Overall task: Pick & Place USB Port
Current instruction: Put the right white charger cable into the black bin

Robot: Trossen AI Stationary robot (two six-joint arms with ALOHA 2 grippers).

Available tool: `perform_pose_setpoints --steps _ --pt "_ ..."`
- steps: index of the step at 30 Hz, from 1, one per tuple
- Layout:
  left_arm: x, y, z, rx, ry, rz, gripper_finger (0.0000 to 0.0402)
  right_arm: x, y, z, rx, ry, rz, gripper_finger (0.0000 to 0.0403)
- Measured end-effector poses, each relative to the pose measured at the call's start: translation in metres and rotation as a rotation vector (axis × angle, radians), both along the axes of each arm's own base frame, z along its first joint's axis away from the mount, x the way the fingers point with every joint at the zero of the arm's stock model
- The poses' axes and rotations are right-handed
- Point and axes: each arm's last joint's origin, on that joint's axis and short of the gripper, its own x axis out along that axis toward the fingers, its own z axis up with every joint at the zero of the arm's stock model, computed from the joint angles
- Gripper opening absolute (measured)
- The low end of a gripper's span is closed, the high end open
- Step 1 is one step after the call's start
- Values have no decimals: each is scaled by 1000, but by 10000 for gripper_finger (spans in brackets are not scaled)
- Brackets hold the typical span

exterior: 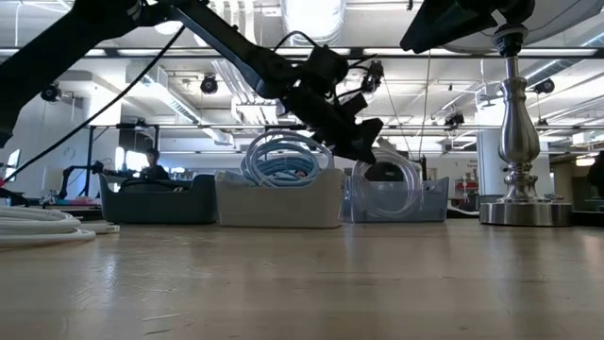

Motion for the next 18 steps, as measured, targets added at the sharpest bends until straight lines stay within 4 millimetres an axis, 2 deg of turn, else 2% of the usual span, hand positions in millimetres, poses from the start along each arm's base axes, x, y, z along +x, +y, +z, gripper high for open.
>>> perform_pose_setpoints --steps 11,18 --pt "-7 1 9 14 53 60 154 0 0 -1 6 -2 -2 105" --pt "-10 1 19 2 175 68 176 0 0 -2 38 2 -6 103"
